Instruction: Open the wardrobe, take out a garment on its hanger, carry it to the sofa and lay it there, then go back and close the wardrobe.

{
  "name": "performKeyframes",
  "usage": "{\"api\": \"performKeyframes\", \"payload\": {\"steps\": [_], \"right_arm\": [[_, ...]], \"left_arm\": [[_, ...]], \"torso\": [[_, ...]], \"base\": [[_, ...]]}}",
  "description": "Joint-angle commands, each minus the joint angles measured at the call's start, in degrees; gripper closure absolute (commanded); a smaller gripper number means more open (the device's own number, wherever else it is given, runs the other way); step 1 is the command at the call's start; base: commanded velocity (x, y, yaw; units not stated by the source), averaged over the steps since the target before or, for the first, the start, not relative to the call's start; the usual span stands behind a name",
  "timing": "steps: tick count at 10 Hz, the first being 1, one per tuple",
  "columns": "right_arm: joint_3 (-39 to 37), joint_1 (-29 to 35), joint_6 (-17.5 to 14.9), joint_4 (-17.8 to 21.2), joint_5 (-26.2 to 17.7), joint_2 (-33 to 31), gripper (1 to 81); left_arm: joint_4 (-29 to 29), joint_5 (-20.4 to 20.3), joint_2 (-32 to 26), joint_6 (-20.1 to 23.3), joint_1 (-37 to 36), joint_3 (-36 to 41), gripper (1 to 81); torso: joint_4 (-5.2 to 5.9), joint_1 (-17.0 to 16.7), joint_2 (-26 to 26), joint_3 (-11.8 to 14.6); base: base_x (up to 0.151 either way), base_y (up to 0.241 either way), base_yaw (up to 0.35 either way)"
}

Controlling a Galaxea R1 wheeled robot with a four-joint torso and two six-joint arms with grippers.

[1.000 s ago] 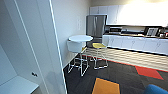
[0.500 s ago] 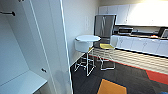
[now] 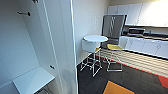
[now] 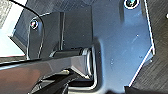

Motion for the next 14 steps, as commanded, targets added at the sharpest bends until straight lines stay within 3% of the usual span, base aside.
{"api": "performKeyframes", "payload": {"steps": [1,14], "right_arm": [[0.1,2.2,-0.1,-0.1,-3.3,0.3,1.0],[-0.5,2.3,-0.2,-0.2,-3.4,0.3,1.0]], "left_arm": [[0.5,2.4,0.4,0.4,-2.7,-0.1,1.0],[0.5,2.4,0.3,0.4,-2.6,-0.1,1.0]], "torso": [[0.00,0.0,0.0,0.0],[0.02,0.0,0.0,0.0]], "base": [[0.000,0.000,0.223],[0.000,0.000,0.223]]}}
